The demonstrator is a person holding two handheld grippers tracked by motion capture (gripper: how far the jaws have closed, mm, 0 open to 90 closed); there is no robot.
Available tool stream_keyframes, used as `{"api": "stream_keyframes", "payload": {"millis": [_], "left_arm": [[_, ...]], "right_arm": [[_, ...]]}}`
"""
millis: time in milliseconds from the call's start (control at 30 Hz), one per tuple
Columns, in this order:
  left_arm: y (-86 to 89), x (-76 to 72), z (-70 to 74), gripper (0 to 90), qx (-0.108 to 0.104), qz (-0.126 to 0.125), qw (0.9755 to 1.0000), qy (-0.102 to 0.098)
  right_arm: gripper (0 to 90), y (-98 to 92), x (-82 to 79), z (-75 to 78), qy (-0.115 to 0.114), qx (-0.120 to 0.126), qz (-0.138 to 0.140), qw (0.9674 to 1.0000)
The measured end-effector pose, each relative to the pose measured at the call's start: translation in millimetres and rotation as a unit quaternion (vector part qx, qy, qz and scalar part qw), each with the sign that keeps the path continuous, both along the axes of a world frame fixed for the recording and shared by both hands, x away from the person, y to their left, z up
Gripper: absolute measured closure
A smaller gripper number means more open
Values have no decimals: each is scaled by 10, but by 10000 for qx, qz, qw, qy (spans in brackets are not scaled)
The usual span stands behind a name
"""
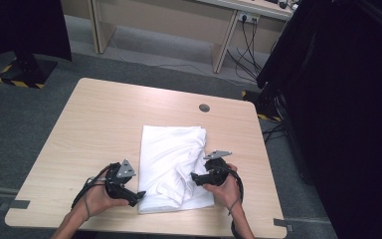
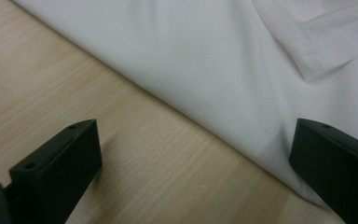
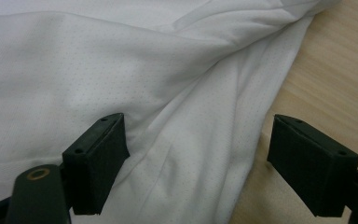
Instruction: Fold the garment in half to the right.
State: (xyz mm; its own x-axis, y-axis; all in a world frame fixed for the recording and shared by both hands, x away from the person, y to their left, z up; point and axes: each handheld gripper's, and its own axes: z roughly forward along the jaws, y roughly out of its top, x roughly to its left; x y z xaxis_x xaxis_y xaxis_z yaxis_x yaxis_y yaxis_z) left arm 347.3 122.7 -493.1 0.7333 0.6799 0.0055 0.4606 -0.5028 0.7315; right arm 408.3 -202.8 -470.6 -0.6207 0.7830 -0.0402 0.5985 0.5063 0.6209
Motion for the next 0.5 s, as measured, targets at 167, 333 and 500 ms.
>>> {"api": "stream_keyframes", "payload": {"millis": [167, 333, 500], "left_arm": [[-28, -70, 41, 60, -159, -139, 9998, 73], [-83, -92, 20, 40, -63, -157, 9998, 82], [-58, -110, -21, 19, -150, -108, 9998, -47]], "right_arm": [[201, -15, -43, 97, -77, -147, -54, 9998], [183, 71, -129, 347, -400, 254, -79, 9988], [182, 446, -70, 361, -408, 148, 261, 9987]]}}
